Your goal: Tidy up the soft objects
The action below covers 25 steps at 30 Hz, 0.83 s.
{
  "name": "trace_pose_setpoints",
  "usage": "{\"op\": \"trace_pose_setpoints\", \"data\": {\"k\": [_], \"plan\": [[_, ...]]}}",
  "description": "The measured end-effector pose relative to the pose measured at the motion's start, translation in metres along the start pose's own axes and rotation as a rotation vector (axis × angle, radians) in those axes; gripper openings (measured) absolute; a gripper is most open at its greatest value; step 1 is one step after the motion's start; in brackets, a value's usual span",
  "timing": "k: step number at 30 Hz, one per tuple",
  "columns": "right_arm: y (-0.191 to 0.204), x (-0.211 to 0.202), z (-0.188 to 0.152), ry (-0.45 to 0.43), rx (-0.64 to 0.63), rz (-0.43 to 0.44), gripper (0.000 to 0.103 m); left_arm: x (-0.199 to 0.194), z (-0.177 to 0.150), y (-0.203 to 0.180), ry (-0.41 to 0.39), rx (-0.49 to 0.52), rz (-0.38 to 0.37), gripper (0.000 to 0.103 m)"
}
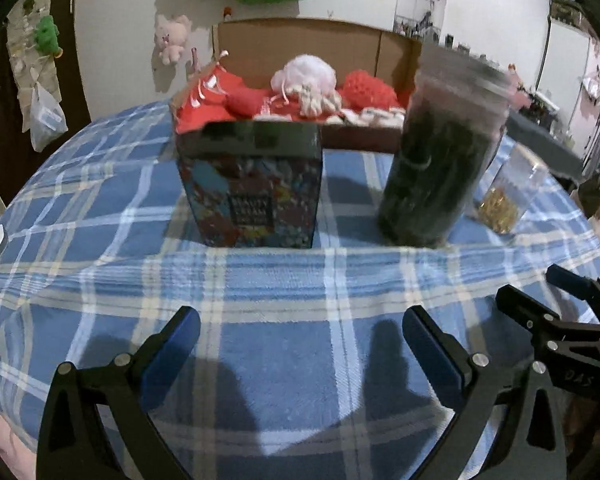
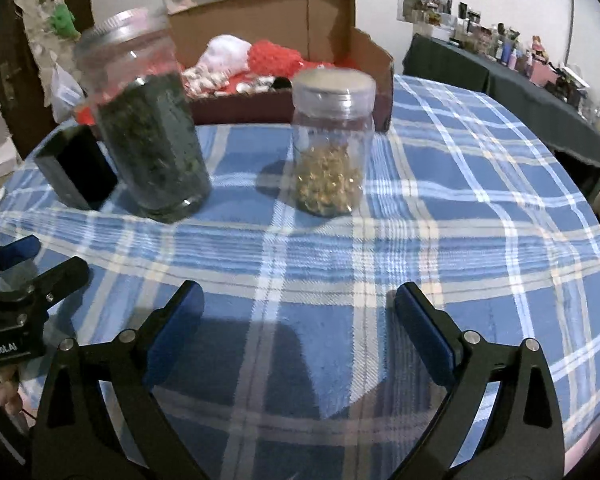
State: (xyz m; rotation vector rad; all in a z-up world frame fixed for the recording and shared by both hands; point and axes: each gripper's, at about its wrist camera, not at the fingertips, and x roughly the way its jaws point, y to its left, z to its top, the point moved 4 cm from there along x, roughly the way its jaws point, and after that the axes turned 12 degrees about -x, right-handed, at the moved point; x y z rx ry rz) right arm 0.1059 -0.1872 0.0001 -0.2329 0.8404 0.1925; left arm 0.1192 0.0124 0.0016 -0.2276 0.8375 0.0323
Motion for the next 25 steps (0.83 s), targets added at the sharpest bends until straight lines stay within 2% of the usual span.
{"op": "trace_pose_setpoints", "data": {"k": [8,25], "plan": [[-0.004,0.001,-0.001,0.004,0.025,-0.03,0.098,0.013,-0.002,0.002,0.004,0.022,0.058,0.103],[-0.003,0.001,-0.001,0.004,0.021,-0.036,0.098,0.013,-0.002,0.0,0.001,0.021,0.064,0.103]]}}
